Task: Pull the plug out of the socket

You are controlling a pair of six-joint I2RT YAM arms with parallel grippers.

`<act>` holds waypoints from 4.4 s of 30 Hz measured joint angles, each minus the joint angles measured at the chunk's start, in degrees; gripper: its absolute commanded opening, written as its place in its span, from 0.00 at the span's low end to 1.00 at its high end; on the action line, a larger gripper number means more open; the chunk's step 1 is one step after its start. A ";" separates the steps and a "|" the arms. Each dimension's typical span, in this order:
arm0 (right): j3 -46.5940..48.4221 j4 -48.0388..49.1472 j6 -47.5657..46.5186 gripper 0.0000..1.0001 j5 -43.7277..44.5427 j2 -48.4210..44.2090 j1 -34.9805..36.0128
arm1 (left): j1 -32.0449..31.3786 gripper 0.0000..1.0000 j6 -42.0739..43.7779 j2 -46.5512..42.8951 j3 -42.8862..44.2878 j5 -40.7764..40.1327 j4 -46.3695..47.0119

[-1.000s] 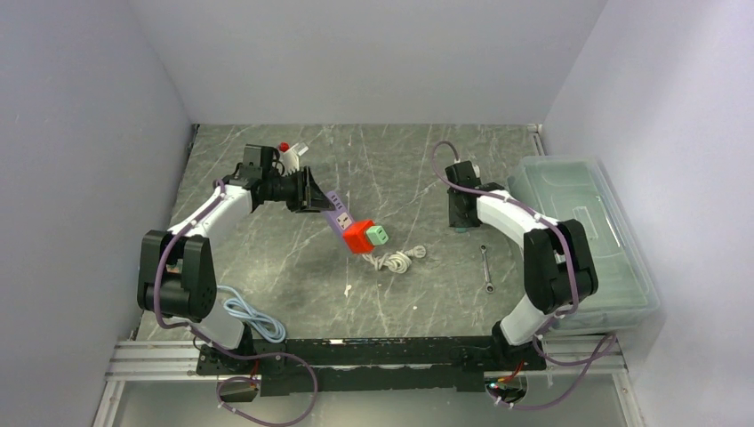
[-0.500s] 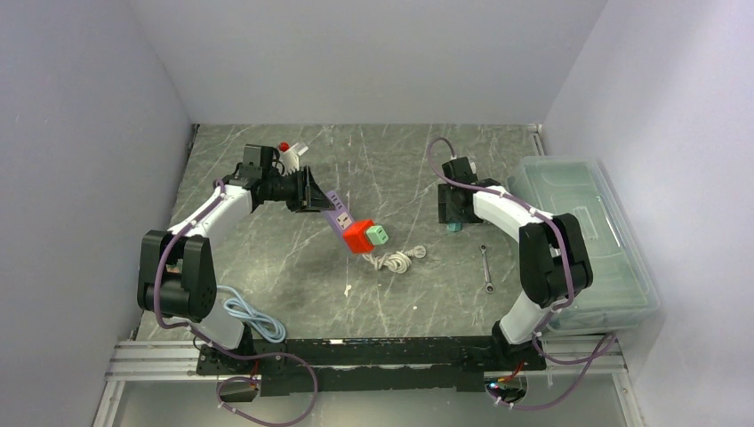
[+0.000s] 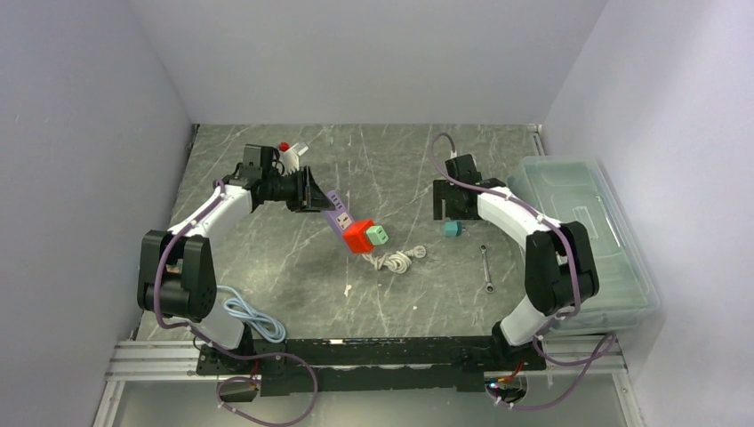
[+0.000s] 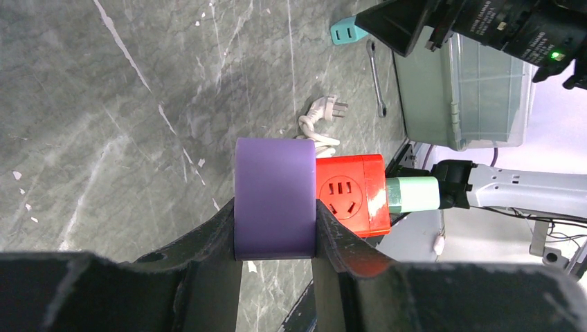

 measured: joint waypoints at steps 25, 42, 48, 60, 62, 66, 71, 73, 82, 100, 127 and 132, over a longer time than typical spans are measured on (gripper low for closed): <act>-10.91 21.38 -3.61 0.81 -42.93 -18.16 9.11 | 4.02 0.00 3.10 9.16 4.02 -3.52 -8.87; -10.97 25.94 -1.60 0.61 -42.93 -10.08 17.81 | 4.02 0.00 3.08 9.16 4.02 -3.48 -8.81; -10.47 27.08 -1.16 0.51 -40.96 -9.49 19.87 | 4.02 0.00 2.99 9.16 4.02 -3.45 -8.70; -8.76 27.28 -1.03 0.42 -36.33 -7.74 22.73 | 4.04 0.00 3.02 9.16 4.02 -3.50 -8.70; -8.70 27.26 -1.03 0.41 -35.47 -7.69 23.26 | 4.04 0.00 3.10 9.16 4.02 -3.50 -8.72; -8.07 26.84 -1.03 0.38 -33.35 -7.41 24.28 | 4.04 0.00 3.10 9.16 4.02 -3.50 -8.72; -7.85 26.99 -1.01 0.16 -33.53 -6.62 24.44 | 4.09 0.00 3.48 9.16 4.02 -3.54 -8.66; -7.85 27.23 -1.18 0.09 -34.12 -6.40 24.41 | 4.15 0.00 3.78 9.16 4.02 -3.54 -8.74; -7.85 28.26 -1.97 0.00 -39.98 -4.94 23.26 | 4.15 0.00 4.83 9.16 3.89 -3.52 -9.01; -6.88 28.00 1.46 0.00 -38.91 -3.56 23.32 | 4.15 0.00 4.98 9.07 3.74 -4.96 -8.94; 0.63 17.57 0.63 0.00 -27.54 -2.67 29.03 | 4.35 0.00 4.50 8.76 3.76 -5.84 -8.13; -0.37 19.06 -1.07 0.00 -32.30 -2.67 27.91 | 4.35 0.00 5.51 8.26 3.74 -5.84 -8.85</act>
